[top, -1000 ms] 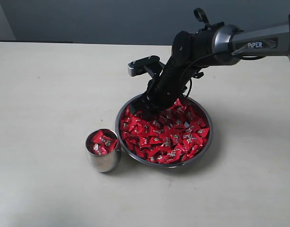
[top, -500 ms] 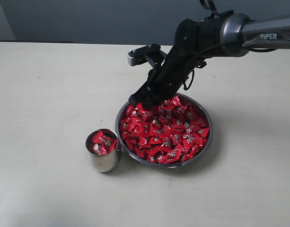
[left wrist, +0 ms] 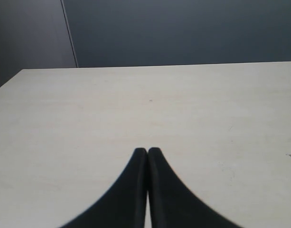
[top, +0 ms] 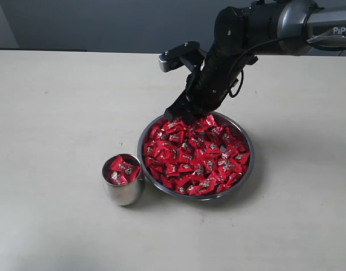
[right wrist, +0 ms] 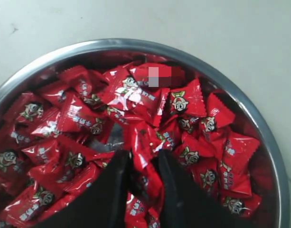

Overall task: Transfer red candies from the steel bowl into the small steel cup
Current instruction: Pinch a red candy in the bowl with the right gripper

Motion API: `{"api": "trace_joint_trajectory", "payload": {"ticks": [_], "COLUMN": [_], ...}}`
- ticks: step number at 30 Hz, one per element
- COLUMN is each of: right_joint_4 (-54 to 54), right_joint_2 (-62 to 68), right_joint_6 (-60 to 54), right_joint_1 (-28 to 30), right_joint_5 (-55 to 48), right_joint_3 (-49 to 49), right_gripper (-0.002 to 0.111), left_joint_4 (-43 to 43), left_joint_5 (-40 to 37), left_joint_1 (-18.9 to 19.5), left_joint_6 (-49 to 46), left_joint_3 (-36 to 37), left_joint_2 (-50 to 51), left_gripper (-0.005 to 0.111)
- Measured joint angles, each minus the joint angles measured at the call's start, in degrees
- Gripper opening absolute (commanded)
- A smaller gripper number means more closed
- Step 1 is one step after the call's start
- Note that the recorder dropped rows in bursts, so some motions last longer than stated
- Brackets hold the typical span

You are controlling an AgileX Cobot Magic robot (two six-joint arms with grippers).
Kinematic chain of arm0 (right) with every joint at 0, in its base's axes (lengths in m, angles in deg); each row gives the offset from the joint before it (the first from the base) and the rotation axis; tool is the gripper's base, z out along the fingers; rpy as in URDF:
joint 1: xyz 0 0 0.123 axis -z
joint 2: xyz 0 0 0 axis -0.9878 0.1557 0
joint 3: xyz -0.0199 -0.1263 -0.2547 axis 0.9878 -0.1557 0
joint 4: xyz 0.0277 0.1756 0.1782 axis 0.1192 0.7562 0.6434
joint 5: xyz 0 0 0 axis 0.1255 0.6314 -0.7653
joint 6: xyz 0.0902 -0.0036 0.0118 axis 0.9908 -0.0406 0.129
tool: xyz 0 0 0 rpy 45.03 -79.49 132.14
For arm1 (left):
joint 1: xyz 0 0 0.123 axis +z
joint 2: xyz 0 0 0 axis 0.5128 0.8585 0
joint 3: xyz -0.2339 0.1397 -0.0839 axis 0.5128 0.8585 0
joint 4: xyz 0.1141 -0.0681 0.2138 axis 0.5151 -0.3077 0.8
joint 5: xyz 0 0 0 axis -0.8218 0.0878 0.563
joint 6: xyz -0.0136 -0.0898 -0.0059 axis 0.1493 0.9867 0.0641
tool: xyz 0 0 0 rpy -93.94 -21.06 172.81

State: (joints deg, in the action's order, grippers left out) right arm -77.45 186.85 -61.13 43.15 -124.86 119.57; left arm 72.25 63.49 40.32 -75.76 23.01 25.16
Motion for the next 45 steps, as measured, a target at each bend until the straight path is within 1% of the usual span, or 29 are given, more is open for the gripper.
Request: {"api": "trace_joint_trajectory", "payload": {"ticks": [15,26,41,43,45], "right_joint_4": [0.95,0.95,0.95,0.95,1.07], "right_joint_2": [0.14,4.1,4.19,4.19,4.19], "right_joint_6": [0.27,0.27,0.35,0.35,0.35], "right_joint_1": [0.0,0.0,0.0,0.0,0.0], "right_joint_5": [-0.62,-0.5,0.12,0.12,0.12], "right_joint_3": [0.0,0.0,0.0,0.0,0.0], "right_gripper": [-0.001,-0.001,-0.001,0.003,0.012], "left_joint_4": [0.0,0.0,0.0,0.0,0.0], "left_joint_5": [0.0,0.0,0.0,0.0,0.0], "left_joint_1": [0.0,0.0,0.0,0.0,0.0], "left_joint_6": [0.0,0.0,0.0,0.0,0.0], "left_joint_3": [0.0,0.0,0.0,0.0,0.0], "left_joint_2": [0.0,0.0,0.0,0.0,0.0], "left_gripper": [0.0,0.0,0.0,0.0,0.0]}}
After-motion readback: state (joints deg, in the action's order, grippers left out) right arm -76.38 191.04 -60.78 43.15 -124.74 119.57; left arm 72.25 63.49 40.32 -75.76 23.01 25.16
